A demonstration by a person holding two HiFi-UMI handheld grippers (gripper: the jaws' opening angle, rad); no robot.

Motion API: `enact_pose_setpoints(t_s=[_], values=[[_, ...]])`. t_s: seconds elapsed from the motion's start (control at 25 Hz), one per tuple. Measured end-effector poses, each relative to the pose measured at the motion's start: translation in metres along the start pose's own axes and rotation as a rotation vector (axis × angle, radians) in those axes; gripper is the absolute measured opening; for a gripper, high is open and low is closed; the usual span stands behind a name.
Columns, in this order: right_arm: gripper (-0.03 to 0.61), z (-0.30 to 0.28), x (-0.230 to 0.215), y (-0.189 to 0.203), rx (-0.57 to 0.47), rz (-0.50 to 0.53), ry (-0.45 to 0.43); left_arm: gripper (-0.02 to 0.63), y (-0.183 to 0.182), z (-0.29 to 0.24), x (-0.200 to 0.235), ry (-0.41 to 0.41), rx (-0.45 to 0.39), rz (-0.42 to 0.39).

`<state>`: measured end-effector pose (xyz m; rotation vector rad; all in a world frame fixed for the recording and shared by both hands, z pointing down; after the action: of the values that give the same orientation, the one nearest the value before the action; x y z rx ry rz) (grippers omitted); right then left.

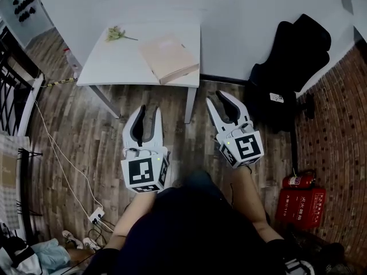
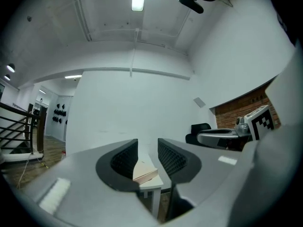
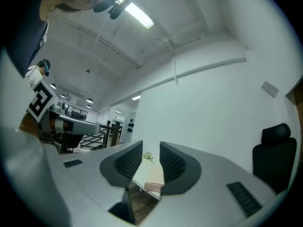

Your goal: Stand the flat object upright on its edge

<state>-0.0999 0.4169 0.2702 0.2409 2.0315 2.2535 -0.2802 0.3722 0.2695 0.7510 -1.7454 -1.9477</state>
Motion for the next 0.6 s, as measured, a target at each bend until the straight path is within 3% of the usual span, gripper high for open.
enact_pose_setpoints(t_s=[0.2,0.6], values=[[0.121,-0.017,-0.003,0.002,0.008,0.002,-0.011,0.169,0.006,-0.015,0.013,0.025,0.004,0.041],[0.158,-0.078,-0.036,0.004,-0.031,-0.006,-0.045,0.170,0.011,-0.060,0.037,-0.003,-0.031,0.048]])
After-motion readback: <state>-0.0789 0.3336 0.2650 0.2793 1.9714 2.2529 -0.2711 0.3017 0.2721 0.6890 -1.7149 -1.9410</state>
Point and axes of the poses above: the fingertips, and each gripper's own axes: z backward along the fingers, x to its left, y out of its underside, the point moved 3 cm from there along z, backward along the fingers, and after that the axes turned 6 degrees about -z, right-handed, at the moved point
